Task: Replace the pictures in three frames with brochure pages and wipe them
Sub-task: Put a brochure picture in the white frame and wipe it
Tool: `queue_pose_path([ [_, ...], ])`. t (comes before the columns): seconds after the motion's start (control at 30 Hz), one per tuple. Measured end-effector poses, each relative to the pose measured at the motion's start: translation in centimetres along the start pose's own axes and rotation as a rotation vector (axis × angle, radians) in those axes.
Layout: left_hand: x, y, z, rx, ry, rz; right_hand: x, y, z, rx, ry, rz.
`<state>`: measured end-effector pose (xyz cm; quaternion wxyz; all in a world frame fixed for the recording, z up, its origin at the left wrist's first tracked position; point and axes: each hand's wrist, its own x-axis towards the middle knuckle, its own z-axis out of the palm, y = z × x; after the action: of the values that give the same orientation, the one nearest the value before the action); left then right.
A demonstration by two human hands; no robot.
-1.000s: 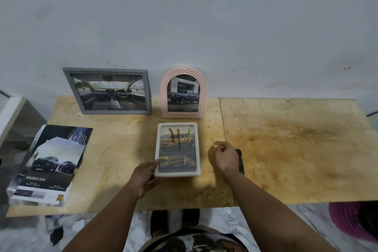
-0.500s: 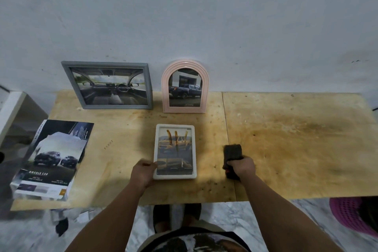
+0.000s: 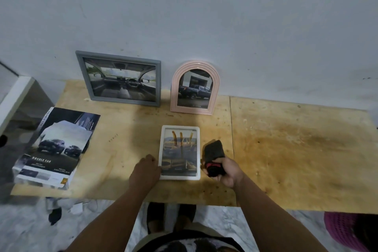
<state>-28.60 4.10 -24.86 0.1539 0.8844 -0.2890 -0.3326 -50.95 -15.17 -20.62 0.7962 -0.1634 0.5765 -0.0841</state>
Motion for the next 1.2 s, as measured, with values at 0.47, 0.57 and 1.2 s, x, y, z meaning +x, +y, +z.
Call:
queue_pose_path([
  [0.47,3.2,-3.4,1.2,0.41,-0.182,0.33,3.7,-1.5,10.1,-1.26,0.172,-0.726],
  [0.57,3.3,-3.7,1.6,0.389,-0.149,0.343,5.3,-2.1,12.8,-1.585,0.121,-0.881],
  [1.2,3.3,-3.4,1.6,0.431,-0.106,0.316,5.1,3.7,12.9,-1.974,0.001,-0.737],
])
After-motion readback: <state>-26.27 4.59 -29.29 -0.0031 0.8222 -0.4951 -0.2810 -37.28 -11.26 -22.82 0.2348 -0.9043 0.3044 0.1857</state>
